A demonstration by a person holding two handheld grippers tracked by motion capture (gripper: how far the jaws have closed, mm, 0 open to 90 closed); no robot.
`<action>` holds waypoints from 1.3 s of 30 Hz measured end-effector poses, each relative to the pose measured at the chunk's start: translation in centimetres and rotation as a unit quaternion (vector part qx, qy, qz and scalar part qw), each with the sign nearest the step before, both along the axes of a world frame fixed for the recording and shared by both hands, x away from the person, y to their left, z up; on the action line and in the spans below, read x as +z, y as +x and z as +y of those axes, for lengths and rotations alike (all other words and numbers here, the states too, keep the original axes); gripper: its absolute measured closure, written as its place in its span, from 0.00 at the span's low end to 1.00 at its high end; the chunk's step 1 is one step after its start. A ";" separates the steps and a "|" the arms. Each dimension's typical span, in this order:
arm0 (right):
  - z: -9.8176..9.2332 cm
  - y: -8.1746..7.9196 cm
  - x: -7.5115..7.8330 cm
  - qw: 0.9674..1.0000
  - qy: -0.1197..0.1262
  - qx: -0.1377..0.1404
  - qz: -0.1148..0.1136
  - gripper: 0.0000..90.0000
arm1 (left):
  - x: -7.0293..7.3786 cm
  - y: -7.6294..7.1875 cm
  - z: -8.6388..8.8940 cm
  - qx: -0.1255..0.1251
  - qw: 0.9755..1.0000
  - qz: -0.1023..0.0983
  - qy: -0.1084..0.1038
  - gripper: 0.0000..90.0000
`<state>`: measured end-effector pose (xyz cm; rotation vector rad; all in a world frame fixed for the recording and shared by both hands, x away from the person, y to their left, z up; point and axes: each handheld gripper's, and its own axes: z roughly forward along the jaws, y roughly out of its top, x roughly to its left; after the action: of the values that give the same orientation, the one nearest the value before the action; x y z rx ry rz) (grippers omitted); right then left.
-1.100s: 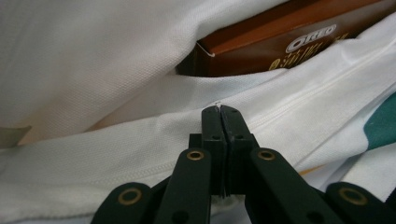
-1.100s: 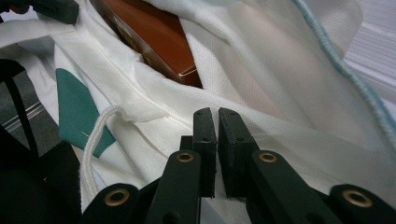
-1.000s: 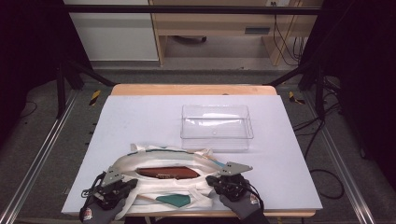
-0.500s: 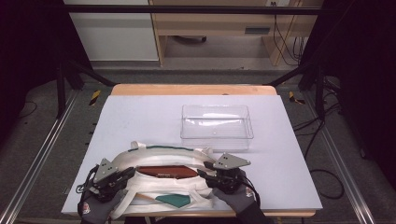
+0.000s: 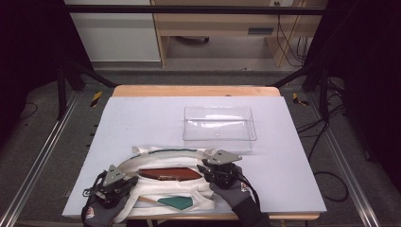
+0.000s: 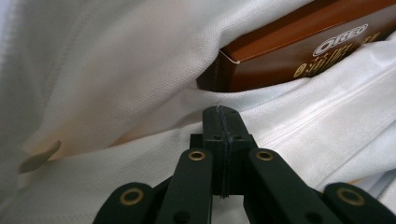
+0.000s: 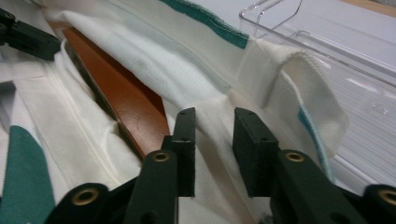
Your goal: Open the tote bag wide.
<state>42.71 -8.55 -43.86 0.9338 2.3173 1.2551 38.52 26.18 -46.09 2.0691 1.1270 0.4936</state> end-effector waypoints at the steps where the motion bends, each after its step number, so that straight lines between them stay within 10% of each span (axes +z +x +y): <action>1: 0.1 0.0 0.0 1.000 -0.003 -0.003 0.001 0.87 | 0.0 0.0 0.0 0.000 1.000 0.001 0.001 1.00; 7: 0.1 0.5 0.2 1.000 -0.004 -0.029 -0.011 1.00 | -0.3 0.2 -0.2 -0.005 1.000 0.015 0.012 1.00; 39: 0.2 3.0 -3.4 0.997 -0.035 -0.065 0.025 0.90 | -0.3 0.2 -0.2 -0.005 1.000 0.017 0.003 0.98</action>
<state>45.71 -8.31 -47.21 1.0842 2.2815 1.1042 38.70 25.99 -46.42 2.0939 1.1351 0.4592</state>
